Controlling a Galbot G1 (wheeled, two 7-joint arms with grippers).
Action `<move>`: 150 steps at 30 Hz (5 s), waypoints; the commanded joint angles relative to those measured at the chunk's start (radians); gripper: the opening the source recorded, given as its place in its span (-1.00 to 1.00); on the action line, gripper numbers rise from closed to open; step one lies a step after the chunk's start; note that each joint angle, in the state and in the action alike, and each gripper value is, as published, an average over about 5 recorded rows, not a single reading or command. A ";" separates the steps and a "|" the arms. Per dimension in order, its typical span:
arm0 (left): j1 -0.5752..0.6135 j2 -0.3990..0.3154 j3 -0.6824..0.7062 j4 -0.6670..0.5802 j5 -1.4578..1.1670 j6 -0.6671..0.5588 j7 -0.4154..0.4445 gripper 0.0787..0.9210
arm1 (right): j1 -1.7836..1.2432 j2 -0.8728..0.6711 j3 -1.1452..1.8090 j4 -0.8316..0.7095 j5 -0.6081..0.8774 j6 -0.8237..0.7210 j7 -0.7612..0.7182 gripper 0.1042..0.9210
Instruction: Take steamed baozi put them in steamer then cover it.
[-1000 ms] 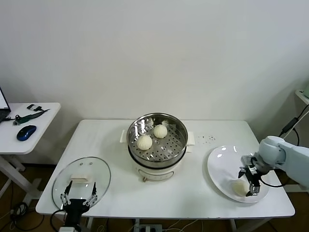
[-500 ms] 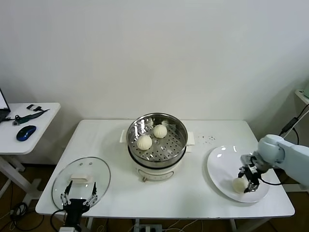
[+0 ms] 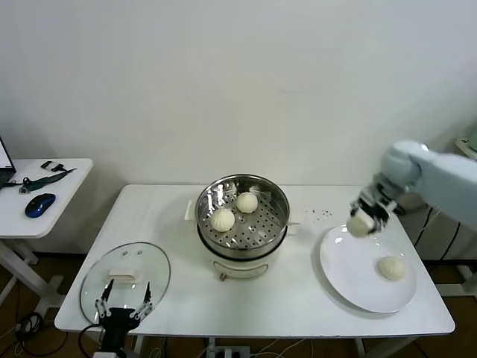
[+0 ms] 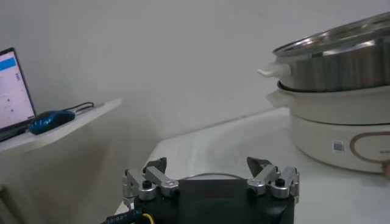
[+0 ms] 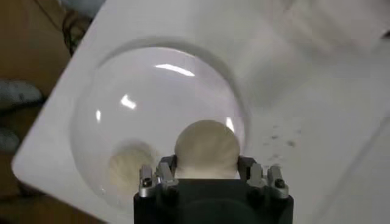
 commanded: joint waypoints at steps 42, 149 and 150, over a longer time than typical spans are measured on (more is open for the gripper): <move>0.026 0.031 0.008 -0.005 -0.005 -0.008 0.002 0.77 | -0.117 0.590 -0.021 0.038 -0.112 0.241 -0.013 0.37; 0.044 0.004 0.020 -0.008 0.015 -0.008 -0.001 0.77 | -0.282 -0.142 0.179 -0.194 0.302 -0.469 0.139 0.30; 0.043 0.004 0.022 -0.009 0.015 -0.009 -0.001 0.77 | -0.216 -0.124 0.126 -0.192 0.344 -0.477 0.143 0.30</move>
